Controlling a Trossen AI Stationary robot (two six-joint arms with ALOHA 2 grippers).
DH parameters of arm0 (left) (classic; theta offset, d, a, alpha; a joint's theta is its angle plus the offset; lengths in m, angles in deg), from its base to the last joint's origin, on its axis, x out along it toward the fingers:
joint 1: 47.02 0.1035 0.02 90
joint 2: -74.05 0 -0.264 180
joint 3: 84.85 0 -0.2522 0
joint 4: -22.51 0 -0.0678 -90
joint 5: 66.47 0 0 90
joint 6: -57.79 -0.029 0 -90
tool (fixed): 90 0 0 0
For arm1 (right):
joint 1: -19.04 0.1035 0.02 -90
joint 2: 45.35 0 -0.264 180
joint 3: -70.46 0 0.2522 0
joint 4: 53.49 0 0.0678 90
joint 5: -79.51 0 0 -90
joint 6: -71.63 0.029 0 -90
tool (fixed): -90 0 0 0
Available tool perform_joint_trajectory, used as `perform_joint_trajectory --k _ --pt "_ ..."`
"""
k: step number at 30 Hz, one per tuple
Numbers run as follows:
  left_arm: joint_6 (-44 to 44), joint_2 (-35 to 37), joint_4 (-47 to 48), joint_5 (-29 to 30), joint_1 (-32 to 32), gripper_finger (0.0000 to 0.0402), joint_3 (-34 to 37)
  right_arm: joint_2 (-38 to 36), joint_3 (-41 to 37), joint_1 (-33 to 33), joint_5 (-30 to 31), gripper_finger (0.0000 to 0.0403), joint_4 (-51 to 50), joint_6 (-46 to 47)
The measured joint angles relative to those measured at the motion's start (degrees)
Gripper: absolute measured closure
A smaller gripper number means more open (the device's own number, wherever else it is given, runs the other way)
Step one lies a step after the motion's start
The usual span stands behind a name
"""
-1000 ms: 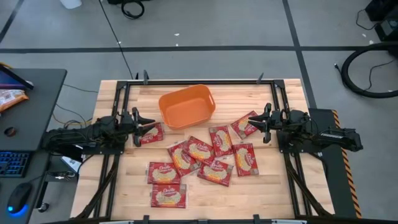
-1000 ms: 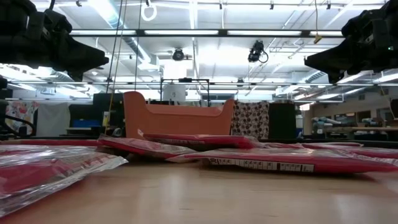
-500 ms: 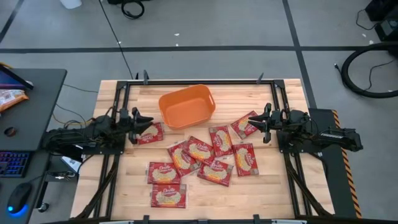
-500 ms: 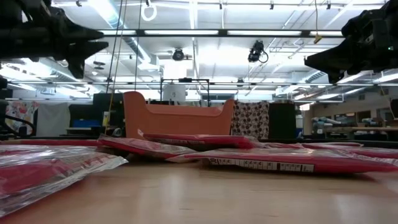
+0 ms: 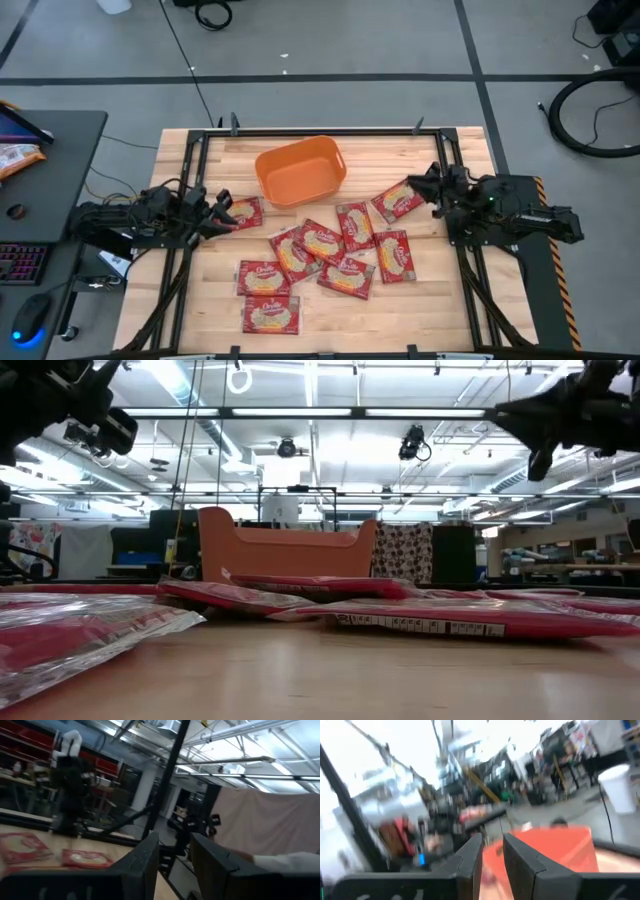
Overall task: Sort popcorn bags into baskets
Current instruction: Put the popcorn bag into the orange bin
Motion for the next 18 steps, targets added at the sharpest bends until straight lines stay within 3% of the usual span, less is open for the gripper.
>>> perform_joint_trajectory --k 4,9,18 --pt "-0.9 0.0 0.0 2.0 -1.6 0.0285 0.0 1.8 0.0 0.0 1.0 0.0321 7.0 -0.4" --pt "-3.5 0.0 -0.1 6.3 -1.9 0.0285 0.0 7.1 0.0 0.0 -2.6 0.0322 14.0 -3.9" --pt "-3.4 0.0 -0.1 7.2 -1.9 0.0285 0.0 21.3 0.0 0.6 -6.8 0.0326 14.6 -2.8"
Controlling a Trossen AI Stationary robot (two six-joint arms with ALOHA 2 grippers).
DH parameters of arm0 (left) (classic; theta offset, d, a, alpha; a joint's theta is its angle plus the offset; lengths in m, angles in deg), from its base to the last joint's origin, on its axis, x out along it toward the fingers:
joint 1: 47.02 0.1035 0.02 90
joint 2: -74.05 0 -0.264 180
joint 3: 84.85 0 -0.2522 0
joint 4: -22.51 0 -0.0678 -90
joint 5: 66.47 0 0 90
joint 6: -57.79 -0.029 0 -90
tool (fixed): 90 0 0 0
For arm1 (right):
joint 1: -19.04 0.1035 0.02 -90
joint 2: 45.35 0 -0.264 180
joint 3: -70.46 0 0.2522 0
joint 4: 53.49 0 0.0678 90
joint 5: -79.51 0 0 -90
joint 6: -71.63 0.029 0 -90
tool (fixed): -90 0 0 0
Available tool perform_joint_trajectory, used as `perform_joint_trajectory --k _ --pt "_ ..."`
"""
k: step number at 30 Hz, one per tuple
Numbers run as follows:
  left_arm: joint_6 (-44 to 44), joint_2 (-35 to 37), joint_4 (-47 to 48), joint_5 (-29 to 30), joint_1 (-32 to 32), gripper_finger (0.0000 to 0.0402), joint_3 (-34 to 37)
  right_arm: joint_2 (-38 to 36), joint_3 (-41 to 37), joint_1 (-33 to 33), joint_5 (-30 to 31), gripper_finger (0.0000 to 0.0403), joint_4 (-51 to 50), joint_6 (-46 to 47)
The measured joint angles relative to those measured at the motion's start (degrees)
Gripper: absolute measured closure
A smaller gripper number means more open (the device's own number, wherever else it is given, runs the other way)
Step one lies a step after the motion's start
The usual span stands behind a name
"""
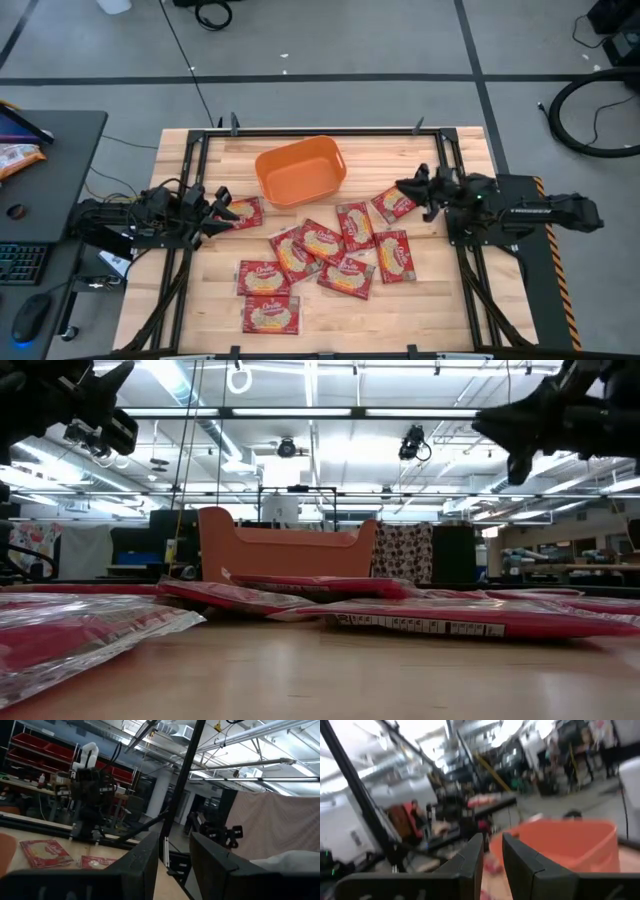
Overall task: Sort popcorn bags into baskets
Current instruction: Put the popcorn bag into the orange bin
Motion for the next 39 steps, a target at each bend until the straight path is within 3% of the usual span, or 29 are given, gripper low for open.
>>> perform_joint_trajectory --k 6,12,20,24,31,35,39 --pt "0.0 0.0 0.0 0.0 0.0 0.0285 0.0 11.4 5.6 3.4 0.1 0.0326 -4.9 -1.5" --pt "0.0 0.0 0.0 0.0 0.0 0.0285 0.0 23.4 15.6 7.7 6.3 0.0326 -15.9 -9.1" --pt "0.0 0.0 0.0 0.0 0.0 0.0285 0.0 37.7 23.7 11.1 7.9 0.0326 -18.1 -16.5" --pt "0.0 0.0 0.0 0.0 0.0 0.0285 0.0 43.6 27.2 14.6 11.7 0.0326 -22.6 -19.2" --pt "0.0 0.0 0.0 0.0 0.0 0.0285 0.0 53.0 37.4 23.8 22.5 0.0325 -39.3 -18.8" --pt "0.0 0.0 0.0 0.0 0.0 0.0285 0.0 57.8 42.4 28.0 23.5 0.0315 -46.8 -18.5" --pt "0.0 0.0 0.0 0.0 0.0 0.0285 0.0 63.6 46.2 31.5 23.5 0.0282 -47.6 -17.0"
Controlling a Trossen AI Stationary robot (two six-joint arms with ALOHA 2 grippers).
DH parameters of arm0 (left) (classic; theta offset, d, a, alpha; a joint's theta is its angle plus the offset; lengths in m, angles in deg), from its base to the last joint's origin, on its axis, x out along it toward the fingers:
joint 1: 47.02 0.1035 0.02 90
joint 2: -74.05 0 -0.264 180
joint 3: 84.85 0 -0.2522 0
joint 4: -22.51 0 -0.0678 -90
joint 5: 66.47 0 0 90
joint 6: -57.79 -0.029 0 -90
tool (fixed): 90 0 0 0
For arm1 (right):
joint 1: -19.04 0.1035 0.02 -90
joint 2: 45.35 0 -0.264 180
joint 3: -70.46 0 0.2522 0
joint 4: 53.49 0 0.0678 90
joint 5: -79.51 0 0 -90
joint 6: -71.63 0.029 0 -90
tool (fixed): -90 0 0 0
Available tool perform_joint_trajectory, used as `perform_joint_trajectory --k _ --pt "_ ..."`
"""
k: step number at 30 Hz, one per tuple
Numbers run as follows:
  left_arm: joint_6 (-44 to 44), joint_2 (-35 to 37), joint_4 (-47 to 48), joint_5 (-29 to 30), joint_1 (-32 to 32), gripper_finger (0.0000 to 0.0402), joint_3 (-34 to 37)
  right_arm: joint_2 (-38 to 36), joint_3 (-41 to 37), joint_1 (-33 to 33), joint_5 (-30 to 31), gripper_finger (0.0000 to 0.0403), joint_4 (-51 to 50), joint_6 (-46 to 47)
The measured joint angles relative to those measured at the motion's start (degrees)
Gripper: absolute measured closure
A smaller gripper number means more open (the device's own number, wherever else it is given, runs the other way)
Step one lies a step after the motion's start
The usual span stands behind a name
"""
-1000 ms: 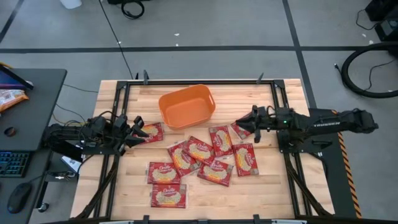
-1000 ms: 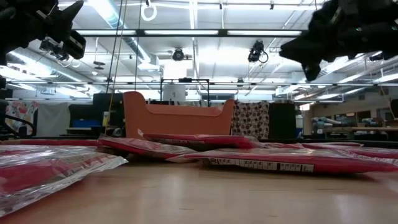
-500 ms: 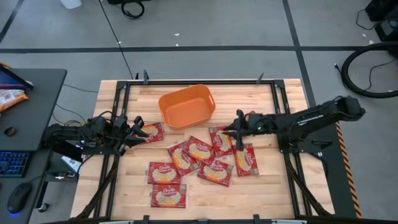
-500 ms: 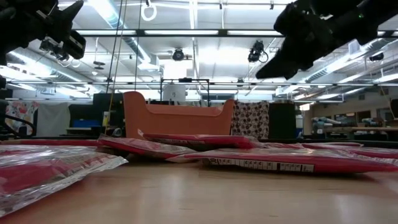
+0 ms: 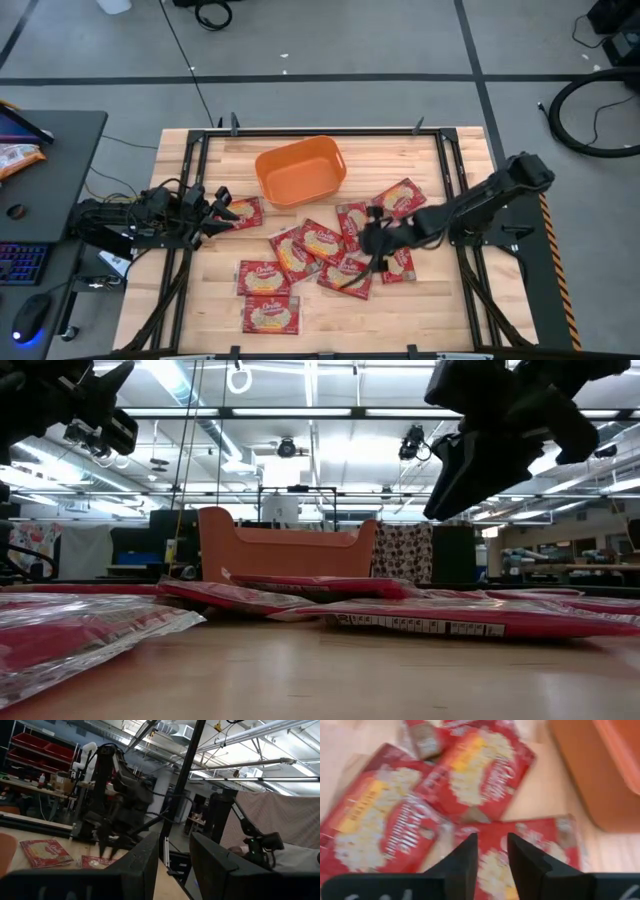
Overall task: Sort popcorn bags into baskets
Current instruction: Put the popcorn bag into the orange bin
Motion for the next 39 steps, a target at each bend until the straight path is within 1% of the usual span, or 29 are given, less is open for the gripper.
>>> perform_joint_trajectory --k 3,8,11,14,21,31,39 --pt "0.0 0.0 0.0 0.0 0.0 0.0285 0.0 5.0 3.3 2.4 0.3 0.0250 0.1 0.6" --pt "0.0 0.0 0.0 0.0 0.0 0.0285 0.0 12.5 10.0 4.1 4.8 0.0204 0.7 0.1" --pt "0.0 0.0 0.0 0.0 0.0 0.0285 0.0 16.8 14.1 4.0 5.9 0.0186 0.5 -0.5" --pt "0.0 0.0 0.0 0.0 0.0 0.0285 0.0 21.0 17.8 3.6 7.4 0.0177 0.8 -2.5" --pt "0.0 0.0 0.1 0.0 0.0 0.0285 0.0 28.6 25.7 2.1 8.7 0.0174 0.9 -5.4" --pt "0.2 0.0 0.0 0.0 0.0 0.0285 0.0 35.8 31.3 -0.7 9.4 0.0185 0.1 -7.9" --pt "1.8 0.0 -0.2 1.4 0.0 0.0285 0.0 36.8 31.7 -1.3 15.8 0.0206 -5.9 -7.4"
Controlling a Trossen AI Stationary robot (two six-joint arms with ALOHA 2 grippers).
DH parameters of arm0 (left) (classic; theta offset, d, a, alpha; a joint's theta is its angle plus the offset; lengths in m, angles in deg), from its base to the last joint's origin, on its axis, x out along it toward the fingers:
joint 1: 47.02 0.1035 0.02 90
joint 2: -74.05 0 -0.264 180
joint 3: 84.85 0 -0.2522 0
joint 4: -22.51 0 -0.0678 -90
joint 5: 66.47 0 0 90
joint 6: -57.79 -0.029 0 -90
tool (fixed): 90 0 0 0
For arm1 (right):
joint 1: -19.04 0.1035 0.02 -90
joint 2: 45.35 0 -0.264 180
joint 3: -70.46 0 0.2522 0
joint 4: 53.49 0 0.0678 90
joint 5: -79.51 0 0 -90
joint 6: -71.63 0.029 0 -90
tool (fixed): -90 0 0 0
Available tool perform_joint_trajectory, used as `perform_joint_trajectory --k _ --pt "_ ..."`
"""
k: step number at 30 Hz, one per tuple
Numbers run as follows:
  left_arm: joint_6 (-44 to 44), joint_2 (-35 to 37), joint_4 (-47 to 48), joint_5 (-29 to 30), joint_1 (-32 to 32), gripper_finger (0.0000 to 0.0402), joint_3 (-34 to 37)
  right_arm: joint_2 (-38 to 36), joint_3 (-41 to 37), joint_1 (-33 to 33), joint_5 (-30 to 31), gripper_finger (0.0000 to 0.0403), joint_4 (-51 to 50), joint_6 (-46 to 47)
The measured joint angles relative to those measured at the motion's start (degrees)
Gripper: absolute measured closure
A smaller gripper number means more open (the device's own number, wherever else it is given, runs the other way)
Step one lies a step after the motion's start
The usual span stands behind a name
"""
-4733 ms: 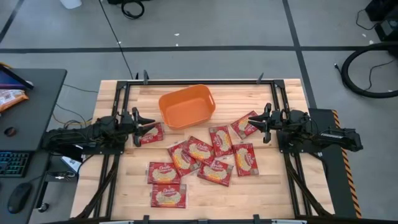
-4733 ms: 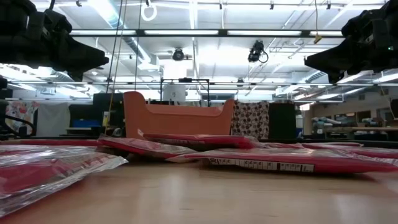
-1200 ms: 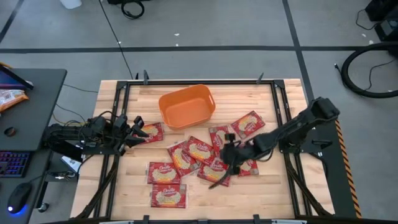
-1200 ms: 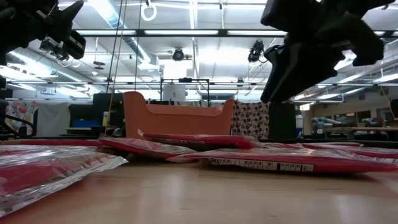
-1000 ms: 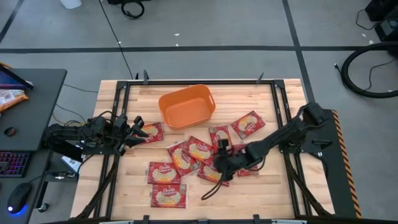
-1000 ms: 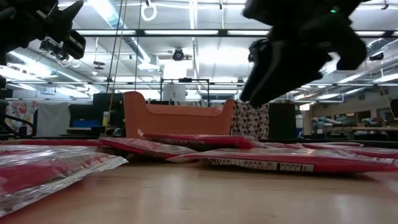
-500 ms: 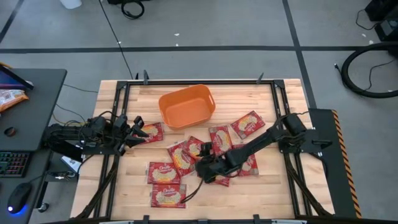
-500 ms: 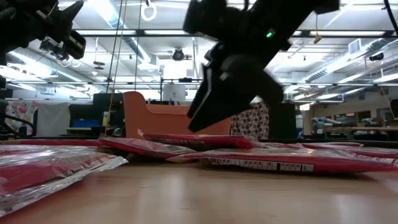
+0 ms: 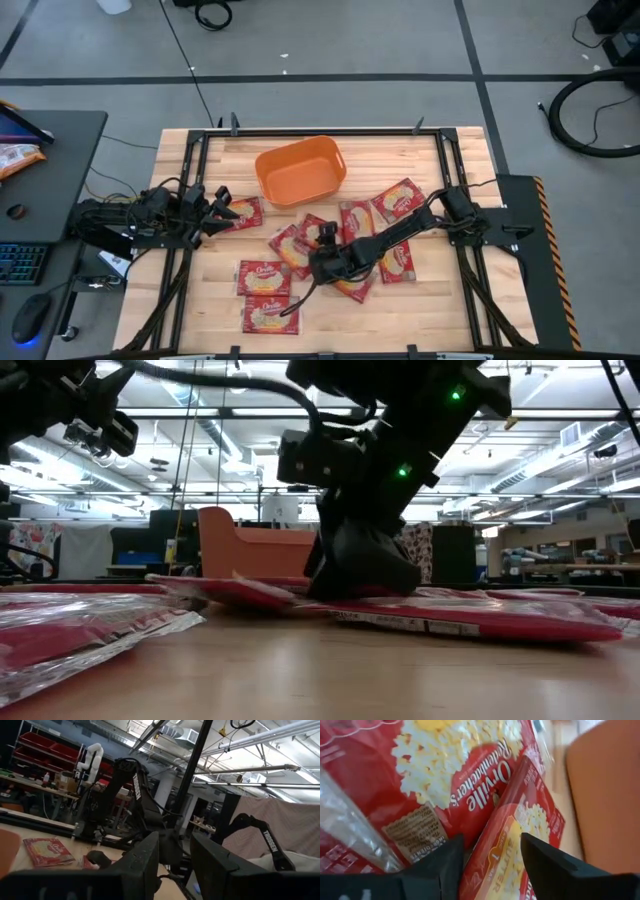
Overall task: Sort popcorn bags into baskets
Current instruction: Put the popcorn bag into the orange bin
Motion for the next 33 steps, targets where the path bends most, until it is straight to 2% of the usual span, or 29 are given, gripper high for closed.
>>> perform_joint_trajectory --k 3,6,15,24,33 --pt "-1.2 0.0 0.0 0.1 0.0 0.0285 0.0 0.0 0.0 0.0 2.1 0.0226 -2.4 -0.4" --pt "-1.8 0.0 0.0 0.1 0.0 0.0285 0.0 0.0 0.0 -0.5 1.4 0.0257 -4.9 0.4" --pt "-1.8 0.0 0.0 0.1 0.0 0.0285 0.0 -0.1 0.0 -1.1 -0.9 0.0390 -11.9 1.1" --pt "-1.8 0.0 0.0 0.1 0.0 0.0285 0.0 -1.7 -0.2 2.6 1.9 0.0396 -15.7 -2.0" --pt "-1.8 0.0 0.0 0.1 0.0 0.0285 0.0 -10.7 -0.2 4.8 5.7 0.0397 -14.0 -5.7"
